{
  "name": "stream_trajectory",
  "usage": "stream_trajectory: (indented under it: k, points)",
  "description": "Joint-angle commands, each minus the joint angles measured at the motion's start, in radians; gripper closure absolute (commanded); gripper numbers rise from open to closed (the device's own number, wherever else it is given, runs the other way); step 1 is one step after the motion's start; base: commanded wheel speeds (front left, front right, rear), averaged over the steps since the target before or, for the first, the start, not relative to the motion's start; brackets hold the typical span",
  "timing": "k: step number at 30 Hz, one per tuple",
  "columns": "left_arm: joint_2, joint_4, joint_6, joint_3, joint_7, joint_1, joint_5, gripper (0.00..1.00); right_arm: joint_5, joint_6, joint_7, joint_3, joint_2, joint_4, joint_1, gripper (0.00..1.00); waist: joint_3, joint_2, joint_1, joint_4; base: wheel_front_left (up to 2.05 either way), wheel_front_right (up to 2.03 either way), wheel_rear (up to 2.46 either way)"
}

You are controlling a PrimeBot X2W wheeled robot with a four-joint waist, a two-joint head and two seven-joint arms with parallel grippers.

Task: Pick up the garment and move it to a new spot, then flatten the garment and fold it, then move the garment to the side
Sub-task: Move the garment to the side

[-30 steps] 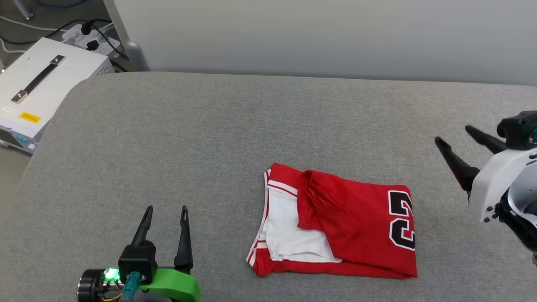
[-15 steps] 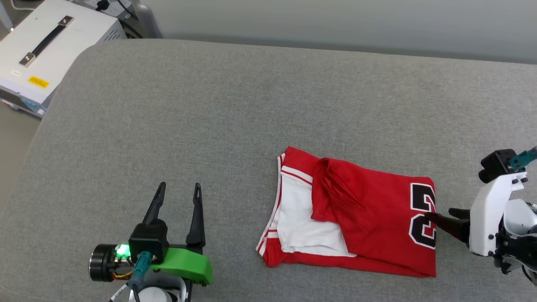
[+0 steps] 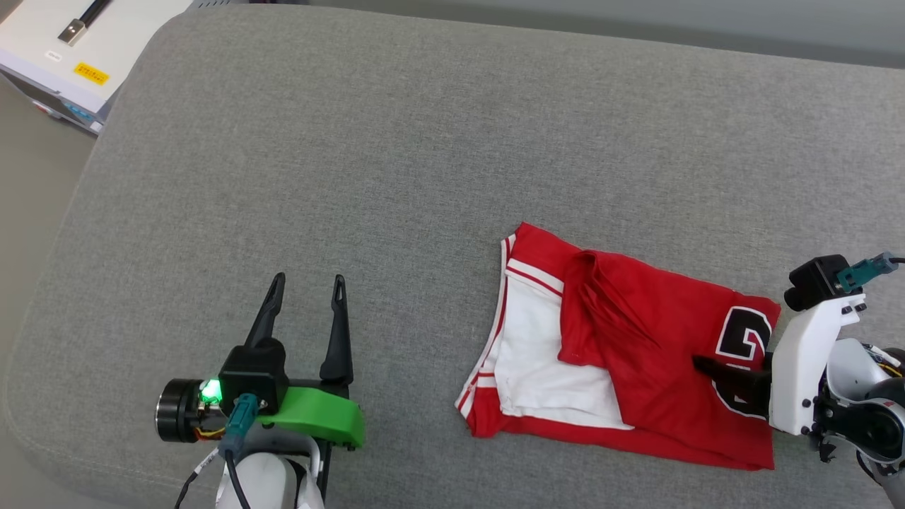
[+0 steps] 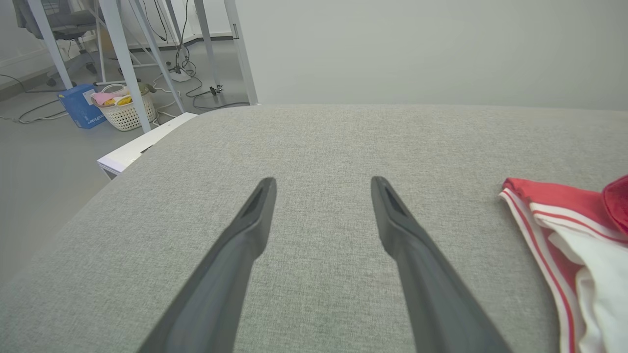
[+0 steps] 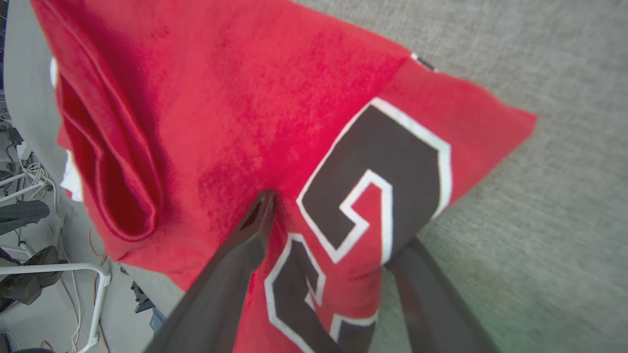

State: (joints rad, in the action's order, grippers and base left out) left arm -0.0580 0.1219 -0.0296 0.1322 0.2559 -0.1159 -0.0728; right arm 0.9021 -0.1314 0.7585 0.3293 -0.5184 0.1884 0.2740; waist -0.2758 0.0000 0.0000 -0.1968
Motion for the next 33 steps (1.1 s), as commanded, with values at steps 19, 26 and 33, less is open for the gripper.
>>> stream_trajectory:
  k: [19, 26, 33]
  points:
    - [0.004, 0.004, 0.003, -0.05, 0.006, 0.07, 0.008, 0.0, -0.038, 0.001, -0.114, 0.212, -0.156, -0.279, 0.168, 1.0, 0.135, 0.0, 0.0, 0.174, 0.0, 0.0, 0.0]
    - [-0.003, -0.038, 0.002, -0.066, 0.006, 0.051, 0.027, 0.0, -0.033, 0.001, -0.108, 0.178, -0.256, -0.278, 0.211, 1.0, 0.067, 0.0, 0.0, 0.336, 0.0, 0.0, 0.0]
    - [-0.021, -0.085, -0.002, -0.069, 0.006, -0.001, 0.054, 0.0, -0.08, 0.001, -0.17, 0.126, -0.322, -0.167, 0.278, 1.0, -0.056, 0.0, 0.0, 0.391, 0.0, 0.0, 0.0]
